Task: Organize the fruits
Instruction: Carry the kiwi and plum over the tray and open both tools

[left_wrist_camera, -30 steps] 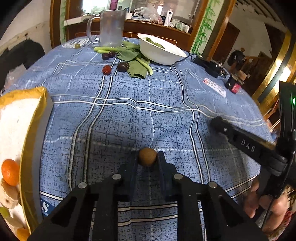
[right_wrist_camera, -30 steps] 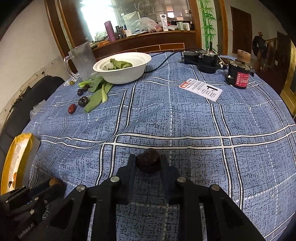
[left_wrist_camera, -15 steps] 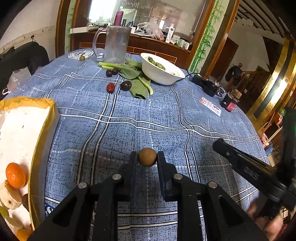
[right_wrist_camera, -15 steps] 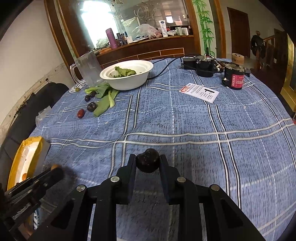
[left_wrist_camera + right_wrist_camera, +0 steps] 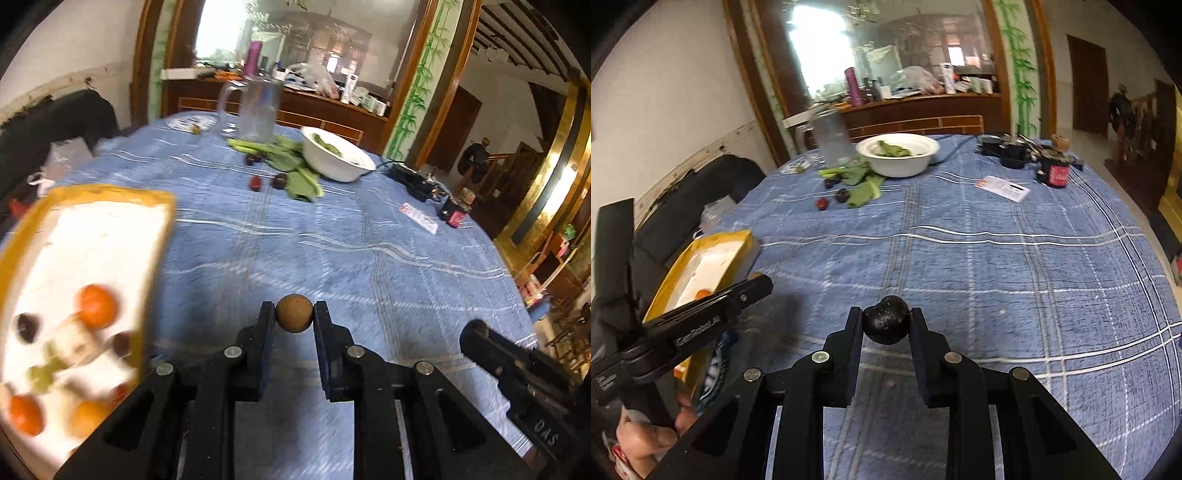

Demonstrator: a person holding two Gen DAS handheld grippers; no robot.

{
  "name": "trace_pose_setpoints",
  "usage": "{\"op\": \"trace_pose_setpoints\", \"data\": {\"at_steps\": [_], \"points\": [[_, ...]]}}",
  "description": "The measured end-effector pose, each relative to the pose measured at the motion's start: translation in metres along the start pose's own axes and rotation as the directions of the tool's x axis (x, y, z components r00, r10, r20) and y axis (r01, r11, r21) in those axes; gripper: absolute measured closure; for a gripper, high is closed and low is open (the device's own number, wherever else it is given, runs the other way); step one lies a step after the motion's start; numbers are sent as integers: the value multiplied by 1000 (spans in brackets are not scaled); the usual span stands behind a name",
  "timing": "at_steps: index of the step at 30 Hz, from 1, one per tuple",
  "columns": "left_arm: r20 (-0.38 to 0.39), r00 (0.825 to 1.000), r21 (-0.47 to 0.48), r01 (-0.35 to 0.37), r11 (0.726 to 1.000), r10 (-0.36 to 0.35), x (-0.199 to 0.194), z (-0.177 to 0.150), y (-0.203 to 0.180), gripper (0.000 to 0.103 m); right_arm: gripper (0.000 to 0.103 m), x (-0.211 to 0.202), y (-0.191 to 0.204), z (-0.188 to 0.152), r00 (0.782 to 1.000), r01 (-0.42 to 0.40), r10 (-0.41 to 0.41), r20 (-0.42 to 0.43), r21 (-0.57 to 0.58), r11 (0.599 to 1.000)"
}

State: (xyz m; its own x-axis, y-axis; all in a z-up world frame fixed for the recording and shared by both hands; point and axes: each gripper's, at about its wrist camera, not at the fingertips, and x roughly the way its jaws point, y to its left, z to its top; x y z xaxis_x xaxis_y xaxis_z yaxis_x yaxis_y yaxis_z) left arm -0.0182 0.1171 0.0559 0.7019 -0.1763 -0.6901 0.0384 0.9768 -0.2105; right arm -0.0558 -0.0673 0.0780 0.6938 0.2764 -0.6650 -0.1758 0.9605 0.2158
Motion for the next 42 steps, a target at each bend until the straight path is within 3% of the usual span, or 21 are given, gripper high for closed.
{"op": "trace_pose_setpoints", "data": {"at_steps": [6, 14, 20, 27, 32, 34, 35, 42], "points": [[20, 993, -50, -119, 992, 120, -44, -16, 43, 83, 76, -2, 59, -6, 996, -90, 89, -13, -101, 991], [45, 942, -150, -322, 935, 332, -80, -29, 128, 83, 76, 4, 138, -19, 985, -175, 166, -57, -238, 956], [5, 936, -264, -338, 903, 352, -82, -31, 180, 83, 76, 21, 187, -28, 971, -235, 213, -105, -309, 921], [-18, 937, -259, -342, 903, 349, -71, -32, 191, 83, 75, 59, 218, -37, 951, -297, 249, -184, -325, 898], [-21, 938, -266, -339, 902, 346, -66, -30, 194, 81, 75, 78, 226, -35, 946, -311, 260, -195, -311, 898], [-21, 940, -277, -331, 902, 339, -65, -29, 196, 68, 75, 84, 228, -32, 945, -314, 263, -193, -310, 898], [-19, 943, -285, -325, 902, 334, -65, -30, 197, 55, 75, 86, 230, -32, 944, -315, 265, -195, -308, 898], [-1, 950, -300, -297, 907, 311, -72, -30, 196, 45, 73, 100, 228, -20, 937, -333, 288, -199, -252, 909]]}}
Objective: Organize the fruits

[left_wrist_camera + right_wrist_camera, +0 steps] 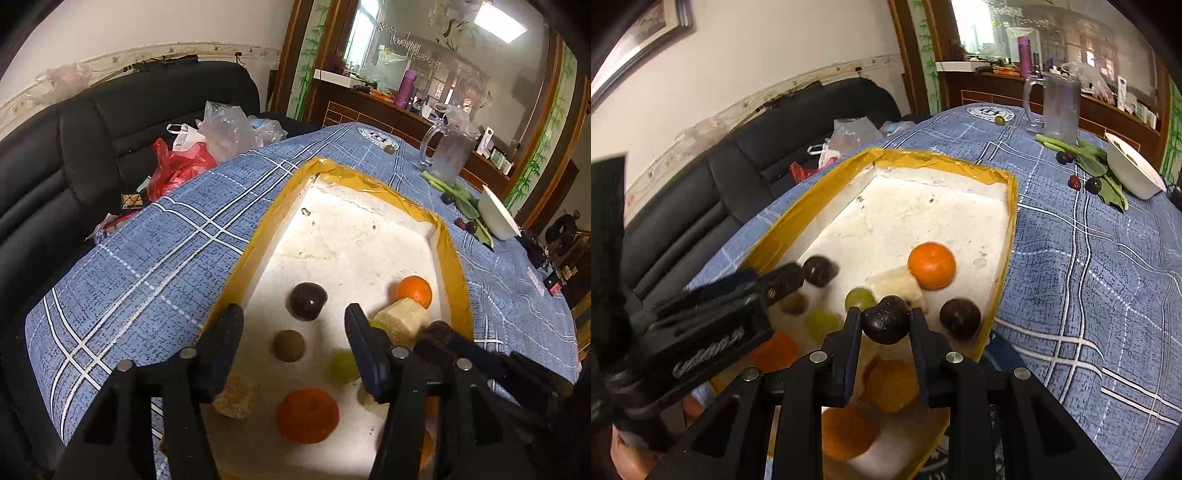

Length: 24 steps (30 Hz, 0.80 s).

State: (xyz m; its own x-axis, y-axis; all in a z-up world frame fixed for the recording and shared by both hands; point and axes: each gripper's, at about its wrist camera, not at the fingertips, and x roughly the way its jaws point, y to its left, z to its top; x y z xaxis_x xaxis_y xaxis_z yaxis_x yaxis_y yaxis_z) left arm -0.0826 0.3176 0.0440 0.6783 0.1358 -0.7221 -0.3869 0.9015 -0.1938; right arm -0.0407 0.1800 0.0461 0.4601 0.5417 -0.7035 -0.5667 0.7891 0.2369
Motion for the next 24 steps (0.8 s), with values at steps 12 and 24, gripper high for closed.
{"op": "trace_pose_setpoints", "data": {"at_steps": [12, 24], "points": [[86, 995, 27, -50, 998, 47, -30, -4, -12, 34, 52, -49, -21, -2, 995, 3, -11, 102, 84, 996], [606, 759, 0, -298, 955, 237, -147, -43, -57, 0, 47, -102, -18, -47, 985, 48, -67, 161, 116, 992]]}}
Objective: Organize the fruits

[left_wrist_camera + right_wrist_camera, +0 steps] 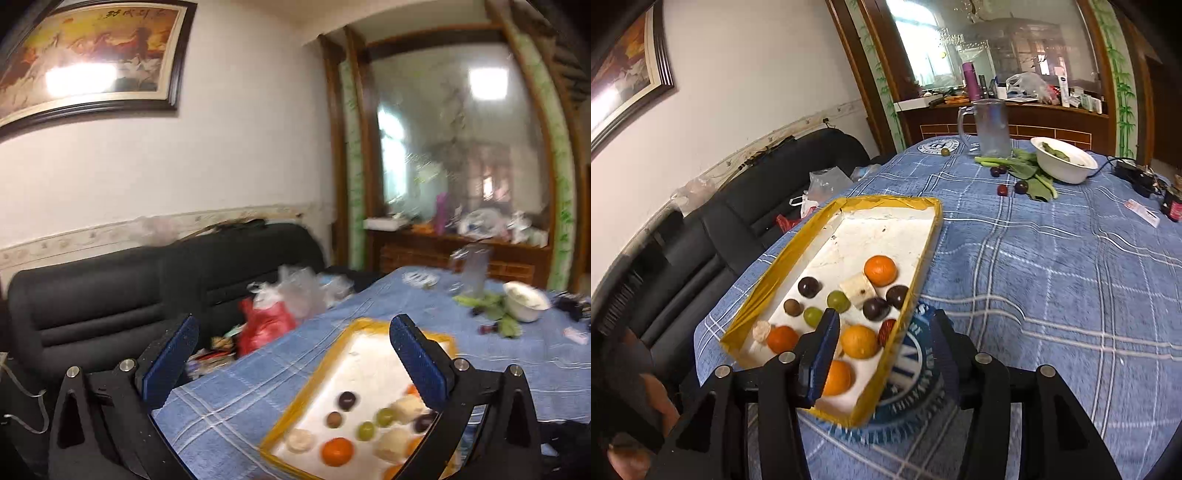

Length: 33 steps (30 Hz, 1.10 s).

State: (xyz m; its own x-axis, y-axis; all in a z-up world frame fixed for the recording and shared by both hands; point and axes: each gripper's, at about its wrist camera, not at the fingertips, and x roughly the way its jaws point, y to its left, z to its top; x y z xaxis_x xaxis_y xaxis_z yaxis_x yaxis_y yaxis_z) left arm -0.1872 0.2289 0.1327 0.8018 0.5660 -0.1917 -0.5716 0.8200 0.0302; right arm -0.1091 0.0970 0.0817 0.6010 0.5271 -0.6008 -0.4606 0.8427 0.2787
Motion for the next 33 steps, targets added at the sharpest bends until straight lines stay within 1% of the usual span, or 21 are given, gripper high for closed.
{"op": "trace_pose_setpoints", "data": {"at_steps": [1, 4, 6, 9, 12, 15, 17, 18, 21, 25, 28, 30, 33], "points": [[-8, 1000, -4, 23, 1000, -23, -4, -2, 0, 0, 47, -4, 1, -4, 1000, 5, -5, 2, -4, 1000], [-78, 993, 7, 89, 996, -89, -4, -6, -8, 0, 44, -11, 5, -13, 1000, 16, -16, 4, -15, 1000], [-147, 985, 40, 103, 994, -96, -2, -12, -16, 0, 42, -16, 6, -20, 999, 34, -34, 3, -23, 999], [-210, 970, 48, 131, 990, -119, 3, -20, -20, 0, 39, -21, 5, -27, 998, 70, -69, 9, -34, 997], [-287, 943, 20, 185, 983, -171, 8, -28, -22, 0, 34, -26, 1, -31, 995, 95, -95, 11, -24, 995], [-357, 910, -3, 223, 975, -209, 11, -35, -27, 0, 32, -27, -2, -32, 994, 108, -107, 9, -18, 994], [-382, 900, -1, 226, 974, -210, 11, -40, -30, 0, 31, -27, -2, -33, 993, 115, -115, 7, -21, 993], [-386, 898, 0, 229, 973, -211, 11, -41, -30, 0, 30, -26, -1, -34, 993, 118, -118, 6, -26, 993], [-390, 898, 9, 226, 974, -205, 11, -44, -31, 0, 30, -23, 3, -35, 993, 121, -121, -2, -42, 992], [-401, 892, 4, 232, 973, -210, 13, -46, -32, 0, 29, -17, 9, -35, 992, 121, -122, -11, -66, 990], [-425, 878, -7, 242, 970, -222, 18, -49, -29, 0, 29, -13, 13, -34, 992, 122, -124, -14, -79, 989], [-443, 870, -19, 233, 972, -218, 22, -52, -27, 0, 28, -11, 15, -34, 992, 123, -125, -18, -88, 988], [-459, 860, -30, 235, 972, -222, 26, -53, -25, 0, 26, -8, 18, -35, 991, 126, -129, -23, -101, 987]]}}
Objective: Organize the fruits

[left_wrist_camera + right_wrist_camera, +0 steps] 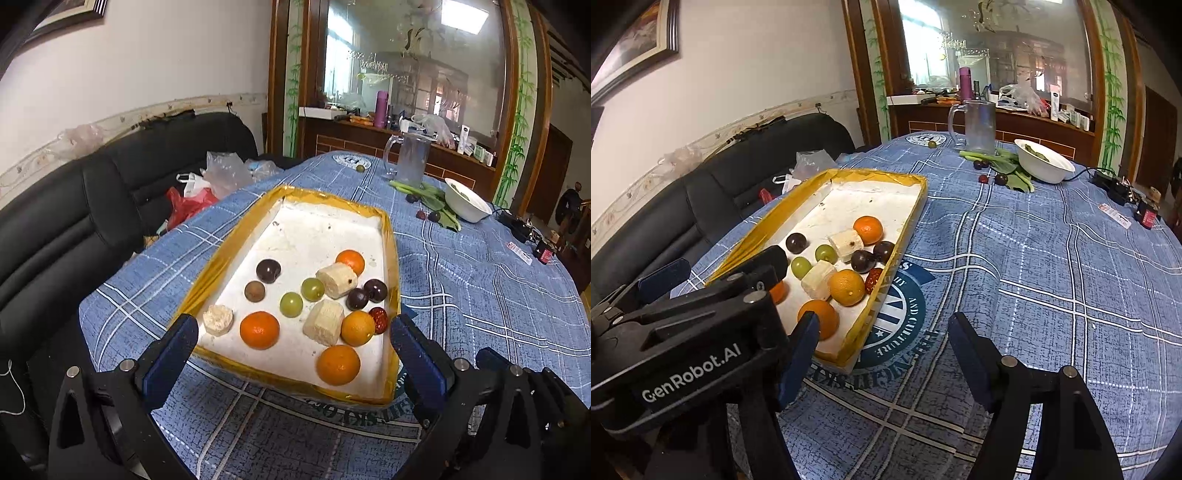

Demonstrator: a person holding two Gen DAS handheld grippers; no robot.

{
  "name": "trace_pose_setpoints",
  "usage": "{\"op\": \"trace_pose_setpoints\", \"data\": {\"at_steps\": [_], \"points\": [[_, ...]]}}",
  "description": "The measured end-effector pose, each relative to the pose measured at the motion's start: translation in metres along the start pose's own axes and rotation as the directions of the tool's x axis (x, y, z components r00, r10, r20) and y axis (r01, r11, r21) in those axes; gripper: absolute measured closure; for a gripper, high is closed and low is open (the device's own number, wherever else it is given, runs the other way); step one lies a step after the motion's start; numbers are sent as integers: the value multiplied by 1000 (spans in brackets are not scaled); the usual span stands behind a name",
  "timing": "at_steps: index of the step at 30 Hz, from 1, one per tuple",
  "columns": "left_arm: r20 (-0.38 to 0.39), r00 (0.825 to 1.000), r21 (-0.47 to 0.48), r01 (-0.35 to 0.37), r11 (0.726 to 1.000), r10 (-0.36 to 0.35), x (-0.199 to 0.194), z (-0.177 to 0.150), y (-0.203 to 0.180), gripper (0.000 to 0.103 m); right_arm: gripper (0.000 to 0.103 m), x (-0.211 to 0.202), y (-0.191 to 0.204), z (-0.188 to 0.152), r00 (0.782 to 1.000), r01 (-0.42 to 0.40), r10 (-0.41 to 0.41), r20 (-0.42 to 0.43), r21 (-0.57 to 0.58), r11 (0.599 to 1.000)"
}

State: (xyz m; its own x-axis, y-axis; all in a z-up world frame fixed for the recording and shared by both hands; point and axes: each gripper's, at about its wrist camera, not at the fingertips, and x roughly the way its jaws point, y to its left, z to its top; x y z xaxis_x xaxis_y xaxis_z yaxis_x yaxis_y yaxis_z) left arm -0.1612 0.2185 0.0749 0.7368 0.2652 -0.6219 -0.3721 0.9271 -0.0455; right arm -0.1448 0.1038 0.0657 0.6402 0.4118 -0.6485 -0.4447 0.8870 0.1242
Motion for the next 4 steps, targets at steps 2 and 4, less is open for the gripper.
{"op": "trace_pose_setpoints", "data": {"at_steps": [2, 4], "points": [[0, 1000, 5, -1, 1000, 1, 0, 0, 0, 0, 26, 1, 1, 0, 1000, 0, 0, -1, -3, 1000], [5, 1000, 16, -7, 1000, 7, -1, 0, -3, 0, 26, 0, 1, 0, 1000, 0, 0, -1, -2, 1000]]}}
